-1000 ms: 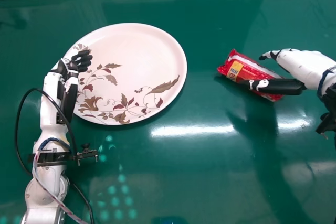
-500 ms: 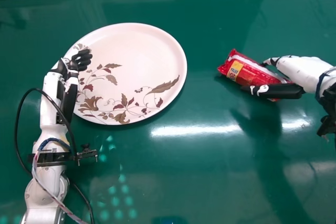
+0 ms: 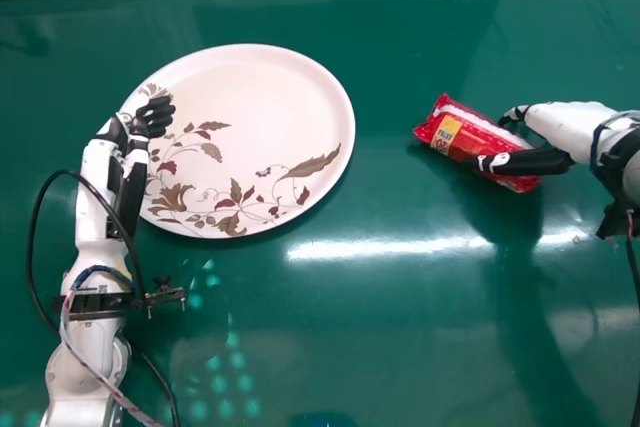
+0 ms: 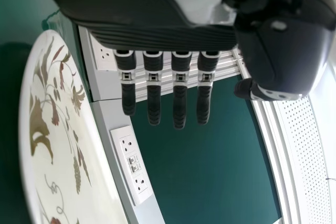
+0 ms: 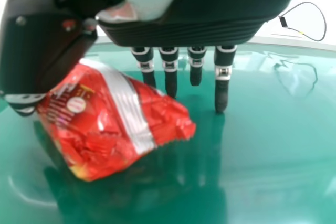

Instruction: Pick up biscuit and place it in the plate

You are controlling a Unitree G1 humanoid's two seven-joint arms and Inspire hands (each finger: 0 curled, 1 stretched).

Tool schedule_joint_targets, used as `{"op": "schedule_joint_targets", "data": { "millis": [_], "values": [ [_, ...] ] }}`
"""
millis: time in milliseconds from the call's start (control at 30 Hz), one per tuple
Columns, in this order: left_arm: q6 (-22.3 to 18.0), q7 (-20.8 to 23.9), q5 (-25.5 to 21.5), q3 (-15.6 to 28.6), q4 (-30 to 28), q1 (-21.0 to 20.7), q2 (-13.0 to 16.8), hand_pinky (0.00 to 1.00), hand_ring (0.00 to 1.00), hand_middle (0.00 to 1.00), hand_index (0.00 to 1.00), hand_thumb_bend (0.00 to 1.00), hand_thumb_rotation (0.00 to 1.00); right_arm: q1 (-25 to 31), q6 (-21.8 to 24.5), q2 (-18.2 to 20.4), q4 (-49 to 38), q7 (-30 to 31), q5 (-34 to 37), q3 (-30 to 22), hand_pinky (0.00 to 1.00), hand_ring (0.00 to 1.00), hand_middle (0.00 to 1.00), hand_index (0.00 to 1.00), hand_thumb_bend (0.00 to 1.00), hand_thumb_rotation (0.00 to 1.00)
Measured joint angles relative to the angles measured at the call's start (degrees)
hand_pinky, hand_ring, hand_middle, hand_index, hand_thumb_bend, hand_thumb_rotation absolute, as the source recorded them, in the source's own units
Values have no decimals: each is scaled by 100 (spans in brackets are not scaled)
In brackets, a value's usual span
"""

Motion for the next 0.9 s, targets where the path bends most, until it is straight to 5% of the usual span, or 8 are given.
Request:
{"op": "schedule_joint_targets", "data": {
  "millis": [667,733,800,900],
  "values": [
    [95,0,-50,7,-134,65,-30,79,77,77,75,30,4,-542,-224,56,597,-340,-581,550,81,88,92,90,100,48],
    [95,0,-58,7,-137,66,-52,79,76,77,75,30,4,-590,-225,60,628,-396,-682,603,67,76,81,85,94,31],
    [95,0,-51,7,-141,66,-62,78,76,77,75,30,5,-648,-208,101,734,-601,-866,695,42,51,59,76,64,8],
    [94,0,-36,8,-141,65,-69,77,75,77,75,30,7,-680,-200,210,973,-1187,-1058,743,24,43,52,53,53,1]
  ]
}}
